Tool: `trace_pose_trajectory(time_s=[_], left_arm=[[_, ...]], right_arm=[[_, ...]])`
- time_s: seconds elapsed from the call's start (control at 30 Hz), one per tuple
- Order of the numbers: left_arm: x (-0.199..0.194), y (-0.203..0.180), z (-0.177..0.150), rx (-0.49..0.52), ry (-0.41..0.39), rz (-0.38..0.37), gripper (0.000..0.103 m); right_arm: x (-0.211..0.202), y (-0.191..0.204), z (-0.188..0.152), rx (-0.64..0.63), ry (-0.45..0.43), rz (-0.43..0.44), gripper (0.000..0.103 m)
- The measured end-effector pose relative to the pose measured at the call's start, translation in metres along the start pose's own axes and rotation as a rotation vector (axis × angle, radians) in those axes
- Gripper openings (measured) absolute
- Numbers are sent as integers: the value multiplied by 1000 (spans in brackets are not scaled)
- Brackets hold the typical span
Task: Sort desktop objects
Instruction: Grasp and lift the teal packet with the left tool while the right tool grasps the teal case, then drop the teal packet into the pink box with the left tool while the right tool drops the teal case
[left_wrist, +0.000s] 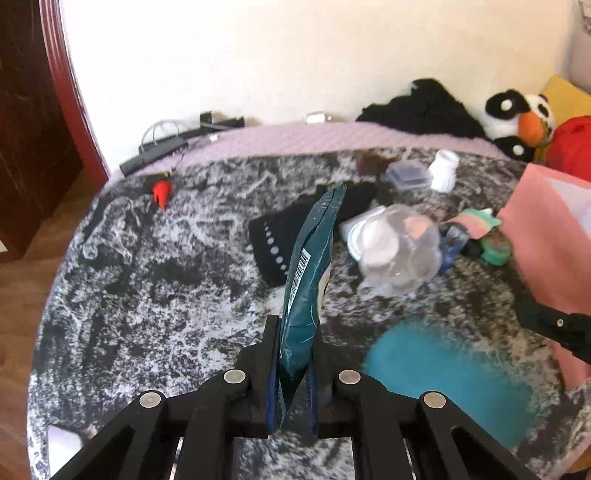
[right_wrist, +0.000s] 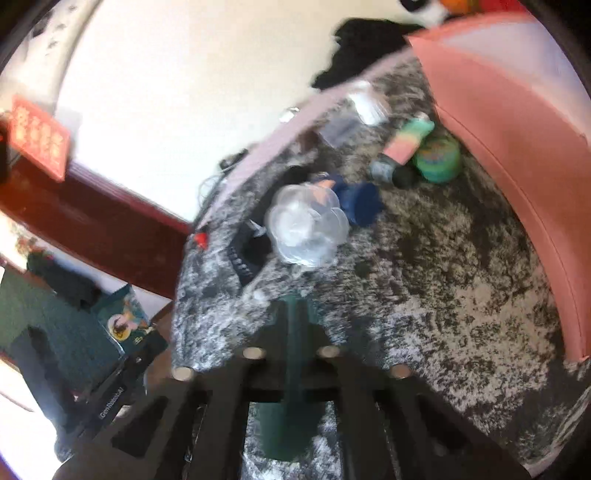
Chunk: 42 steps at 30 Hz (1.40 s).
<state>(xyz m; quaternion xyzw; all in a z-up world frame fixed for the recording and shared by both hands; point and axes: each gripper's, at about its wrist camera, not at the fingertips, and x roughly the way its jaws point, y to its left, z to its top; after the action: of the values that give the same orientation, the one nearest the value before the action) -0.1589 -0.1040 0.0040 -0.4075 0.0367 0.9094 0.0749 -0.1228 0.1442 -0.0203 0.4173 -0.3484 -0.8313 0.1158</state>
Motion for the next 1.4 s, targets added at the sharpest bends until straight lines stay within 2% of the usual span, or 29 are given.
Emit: trace_pose_trajectory(time_s=[0.1, 0.13, 0.17, 0.2, 0.23, 0.27, 0.3, 0.4, 0.43, 0.53, 0.73, 0.77, 0.8, 0.83, 0.87, 0.97, 1.17, 1.4], left_arm=[[-14, -9, -2, 0, -5, -9, 7], [-16, -12, -4, 2, -4, -12, 7], [-17, -14, -6, 4, 0, -16, 7], [-16, -16, -7, 10, 9, -10, 7], [-15, -18, -8, 19, 19, 2, 7], [-14, -20, -8, 24, 24, 8, 7], [-15, -19, -8, 22, 26, 7, 7], [-17, -13, -8, 3, 28, 5, 7], [-18, -11, -7, -5, 26, 6, 7], [-20, -3, -8, -28, 23, 10, 7], [-22, 11, -13, -42, 26, 35, 7], [-23, 13, -13, -45, 25, 37, 7], [-24, 15, -14, -49, 24, 39, 7], [-25, 17, -14, -53, 22, 42, 7], [-26, 19, -14, -58, 20, 45, 7], [-32, 23, -14, -67, 8, 62, 7], [-48, 16, -9, -66, -25, 80, 7], [-71, -21, 1, -7, -79, 61, 7]], right_arm=[[-16, 14, -2, -72, -51, -13, 0], [-19, 17, -4, -98, -55, -15, 6], [-18, 18, -5, -112, -35, -10, 8], [-14, 16, -7, -112, 1, -7, 31], [-9, 14, -11, -111, 44, -8, 78], [-2, 12, -16, -113, 95, -4, 94], [6, 12, -22, -119, 143, 6, 97], [37, 24, -45, -207, 328, 46, 97], [44, 30, -54, -253, 361, 41, 97], [62, 48, -81, -398, 424, -6, 97], [103, 63, -143, -643, 525, -172, 97], [108, 64, -151, -688, 521, -210, 95], [112, 64, -157, -727, 511, -246, 89], [116, 63, -162, -767, 494, -302, 68], [116, 62, -163, -786, 482, -329, 68], [102, 58, -147, -685, 473, -260, 68], [38, 65, -108, -618, 291, -192, 68], [-38, 72, -67, -576, 87, -153, 68]])
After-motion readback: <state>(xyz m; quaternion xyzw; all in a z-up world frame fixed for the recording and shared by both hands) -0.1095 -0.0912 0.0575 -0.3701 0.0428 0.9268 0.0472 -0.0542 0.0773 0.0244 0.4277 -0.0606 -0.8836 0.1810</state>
